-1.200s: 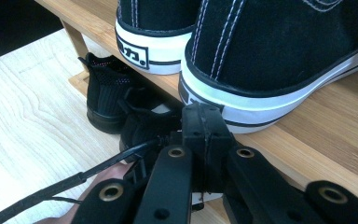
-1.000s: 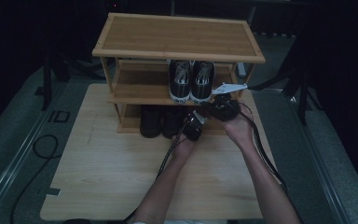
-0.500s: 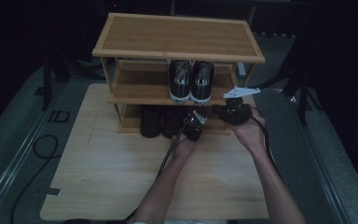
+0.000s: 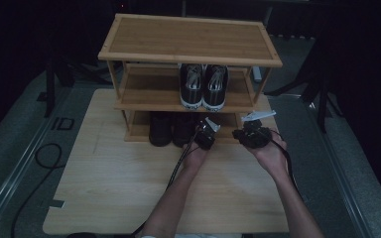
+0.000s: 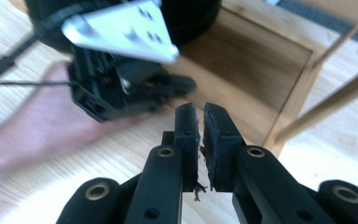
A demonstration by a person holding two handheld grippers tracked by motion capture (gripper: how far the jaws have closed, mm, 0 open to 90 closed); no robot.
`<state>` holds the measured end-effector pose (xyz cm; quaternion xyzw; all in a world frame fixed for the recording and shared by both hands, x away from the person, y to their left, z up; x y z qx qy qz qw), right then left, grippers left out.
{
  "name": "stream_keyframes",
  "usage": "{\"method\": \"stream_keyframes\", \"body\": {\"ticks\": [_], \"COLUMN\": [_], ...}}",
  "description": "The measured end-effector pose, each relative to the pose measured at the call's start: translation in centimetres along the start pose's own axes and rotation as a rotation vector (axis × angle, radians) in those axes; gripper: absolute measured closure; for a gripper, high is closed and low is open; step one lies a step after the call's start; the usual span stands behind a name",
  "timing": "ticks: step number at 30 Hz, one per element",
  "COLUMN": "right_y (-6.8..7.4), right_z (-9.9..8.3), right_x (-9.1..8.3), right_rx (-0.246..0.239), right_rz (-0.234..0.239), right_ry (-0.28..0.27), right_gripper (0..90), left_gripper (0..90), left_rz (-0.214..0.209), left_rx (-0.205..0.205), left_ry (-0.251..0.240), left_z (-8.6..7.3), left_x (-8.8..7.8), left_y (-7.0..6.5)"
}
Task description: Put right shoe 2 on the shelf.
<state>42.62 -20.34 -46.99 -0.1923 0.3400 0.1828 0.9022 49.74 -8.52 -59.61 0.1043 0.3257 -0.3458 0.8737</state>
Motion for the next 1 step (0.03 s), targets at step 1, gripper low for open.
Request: {"method": "stream_keyframes", "body": {"ticks": [1], "right_y": [-0.13], "right_z": [-0.27], "right_x": [0.13], "right_rx": [0.004], "right_rz": [-0.001], "right_ry": [0.004], "right_gripper": [84.2], "left_gripper": [89.4], "left_rz": [0.000], "left_rx": [0.001], "left_ry": [0.001], "left_z": [0.00], "left_x": [0.00], "left_y": [0.00]}}
Point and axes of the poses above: each handheld gripper's, and its own axes: x roughly forward along the jaws, z roughly out of its top, y roughly to its left, the point moved 6 cm from there along x, roughly forward along the jaws, and after that the axes turned 14 degrees about -z, right-handed, at the moved point
